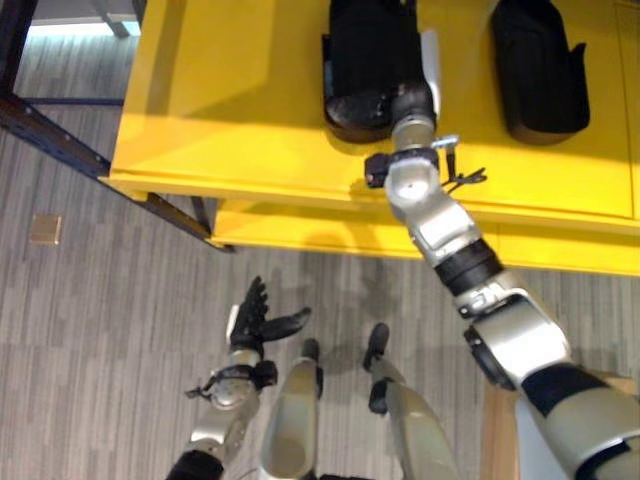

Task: Move parts from the plastic box to the shelf.

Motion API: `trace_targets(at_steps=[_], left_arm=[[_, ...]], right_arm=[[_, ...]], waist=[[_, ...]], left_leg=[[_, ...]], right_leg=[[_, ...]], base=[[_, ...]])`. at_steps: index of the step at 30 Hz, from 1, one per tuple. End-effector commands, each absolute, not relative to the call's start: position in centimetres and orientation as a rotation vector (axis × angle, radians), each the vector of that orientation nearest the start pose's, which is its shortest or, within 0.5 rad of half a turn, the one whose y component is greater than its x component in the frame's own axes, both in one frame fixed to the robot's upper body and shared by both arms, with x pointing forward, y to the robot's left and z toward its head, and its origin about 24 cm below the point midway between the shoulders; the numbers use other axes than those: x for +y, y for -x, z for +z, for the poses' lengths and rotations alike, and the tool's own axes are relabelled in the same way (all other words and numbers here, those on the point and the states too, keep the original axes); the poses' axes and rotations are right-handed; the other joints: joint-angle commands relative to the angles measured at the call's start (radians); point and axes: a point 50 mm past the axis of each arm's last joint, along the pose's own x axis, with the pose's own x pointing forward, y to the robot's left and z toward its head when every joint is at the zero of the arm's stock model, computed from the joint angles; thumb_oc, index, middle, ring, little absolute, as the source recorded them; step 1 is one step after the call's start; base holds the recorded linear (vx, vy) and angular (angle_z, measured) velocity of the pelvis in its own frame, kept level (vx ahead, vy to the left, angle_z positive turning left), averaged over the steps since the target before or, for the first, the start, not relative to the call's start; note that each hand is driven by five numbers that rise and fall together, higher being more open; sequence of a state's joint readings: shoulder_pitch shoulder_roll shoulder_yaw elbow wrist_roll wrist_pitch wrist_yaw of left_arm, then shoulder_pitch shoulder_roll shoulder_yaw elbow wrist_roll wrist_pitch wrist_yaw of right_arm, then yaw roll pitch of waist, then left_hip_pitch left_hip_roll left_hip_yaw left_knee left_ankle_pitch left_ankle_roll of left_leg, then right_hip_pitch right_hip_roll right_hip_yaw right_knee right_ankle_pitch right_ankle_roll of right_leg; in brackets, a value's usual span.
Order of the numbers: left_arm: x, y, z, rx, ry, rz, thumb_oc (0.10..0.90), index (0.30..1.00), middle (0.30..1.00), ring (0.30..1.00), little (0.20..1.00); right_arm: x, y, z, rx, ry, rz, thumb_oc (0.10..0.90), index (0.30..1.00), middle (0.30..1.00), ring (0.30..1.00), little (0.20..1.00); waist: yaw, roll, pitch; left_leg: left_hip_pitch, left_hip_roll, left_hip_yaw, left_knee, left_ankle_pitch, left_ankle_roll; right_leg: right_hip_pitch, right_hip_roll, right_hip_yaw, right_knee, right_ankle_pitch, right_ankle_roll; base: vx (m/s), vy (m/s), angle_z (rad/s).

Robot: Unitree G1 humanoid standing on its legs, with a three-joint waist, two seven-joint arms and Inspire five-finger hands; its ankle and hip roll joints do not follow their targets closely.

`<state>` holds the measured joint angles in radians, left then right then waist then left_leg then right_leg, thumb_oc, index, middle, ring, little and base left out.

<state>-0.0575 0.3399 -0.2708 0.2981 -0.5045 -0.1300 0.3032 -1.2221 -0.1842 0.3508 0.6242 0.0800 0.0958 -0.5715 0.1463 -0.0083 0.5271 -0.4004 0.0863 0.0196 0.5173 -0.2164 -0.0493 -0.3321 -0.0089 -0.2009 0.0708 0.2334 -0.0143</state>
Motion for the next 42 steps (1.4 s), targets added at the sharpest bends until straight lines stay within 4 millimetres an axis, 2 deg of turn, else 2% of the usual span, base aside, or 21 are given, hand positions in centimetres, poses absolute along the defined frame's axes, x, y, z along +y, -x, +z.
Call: trace_targets(at_steps=[1,10,16,22,26,31,36,42], left_arm=[[17.9,-25.2,3.1,0.026,0.113,0.112,0.900,1.000,1.000,1.000,1.000],[18.1,-25.0,3.1,0.033,0.101,0.123,0.900,1.000,1.000,1.000,1.000],[18.4,-24.7,2.9,0.042,0.098,0.135,0.900,1.000,1.000,1.000,1.000],[18.5,-24.5,2.9,0.043,0.098,0.139,0.900,1.000,1.000,1.000,1.000],[18.5,-24.3,2.6,0.056,0.104,0.141,0.900,1.000,1.000,1.000,1.000],[18.5,-24.2,2.3,0.070,0.114,0.155,0.900,1.000,1.000,1.000,1.000],[18.4,-24.0,2.0,0.083,0.107,0.156,0.900,1.000,1.000,1.000,1.000],[18.8,-23.8,1.9,0.088,0.108,0.161,0.900,1.000,1.000,1.000,1.000]], right_arm=[[-6.0,-34.4,36.6,-0.955,0.177,-0.229,0.900,1.000,1.000,1.000,1.000],[-4.1,-30.7,37.4,-1.105,0.045,-0.102,0.900,1.000,1.000,1.000,1.000],[-4.0,-30.0,37.0,-1.129,0.016,-0.077,0.900,1.000,1.000,1.000,1.000],[-4.9,-31.1,35.6,-1.059,0.009,-0.096,0.900,1.000,1.000,1.000,1.000],[-6.0,-32.5,33.4,-0.952,-0.018,-0.101,0.900,1.000,1.000,1.000,1.000],[-7.3,-33.0,32.2,-0.919,-0.011,-0.141,0.900,1.000,1.000,1.000,1.000],[-7.4,-32.7,30.7,-0.897,-0.017,-0.138,0.900,1.000,1.000,1.000,1.000],[-6.0,-34.3,28.3,-0.740,-0.085,-0.024,0.900,1.000,1.000,1.000,1.000]], waist=[[0.021,0.032,-0.007],[0.004,0.021,-0.007],[-0.006,0.014,-0.007],[-0.012,0.008,-0.007],[-0.019,0.005,-0.007],[-0.028,0.003,-0.007],[-0.037,-0.001,-0.007],[-0.030,-0.004,-0.007]], left_leg=[[0.204,-0.025,0.078,-0.311,0.218,-0.062],[0.206,-0.025,0.080,-0.307,0.215,-0.061],[0.218,-0.025,0.083,-0.319,0.216,-0.060],[0.234,-0.023,0.087,-0.330,0.215,-0.060],[0.252,-0.020,0.089,-0.345,0.216,-0.060],[0.259,-0.017,0.093,-0.354,0.216,-0.060],[0.260,-0.016,0.096,-0.355,0.214,-0.058],[0.262,-0.015,0.099,-0.357,0.215,-0.058]], right_leg=[[0.020,-0.004,-0.012,0.087,-0.061,0.107],[0.019,-0.004,-0.010,0.092,-0.064,0.106],[0.021,-0.004,-0.008,0.092,-0.063,0.104],[0.027,-0.004,-0.005,0.096,-0.064,0.104],[0.032,-0.001,-0.006,0.095,-0.065,0.105],[0.031,0.000,-0.003,0.093,-0.064,0.106],[0.026,0.000,-0.004,0.097,-0.065,0.107],[0.024,-0.002,-0.008,0.098,-0.062,0.105]], base=[[0.00,0.000,0.00],[0.00,0.000,0.00],[0.00,0.000,0.00],[0.00,0.000,0.00],[0.00,0.000,0.00],[0.01,-0.005,-0.04],[0.01,-0.013,-0.06],[0.00,-0.001,-0.01]])
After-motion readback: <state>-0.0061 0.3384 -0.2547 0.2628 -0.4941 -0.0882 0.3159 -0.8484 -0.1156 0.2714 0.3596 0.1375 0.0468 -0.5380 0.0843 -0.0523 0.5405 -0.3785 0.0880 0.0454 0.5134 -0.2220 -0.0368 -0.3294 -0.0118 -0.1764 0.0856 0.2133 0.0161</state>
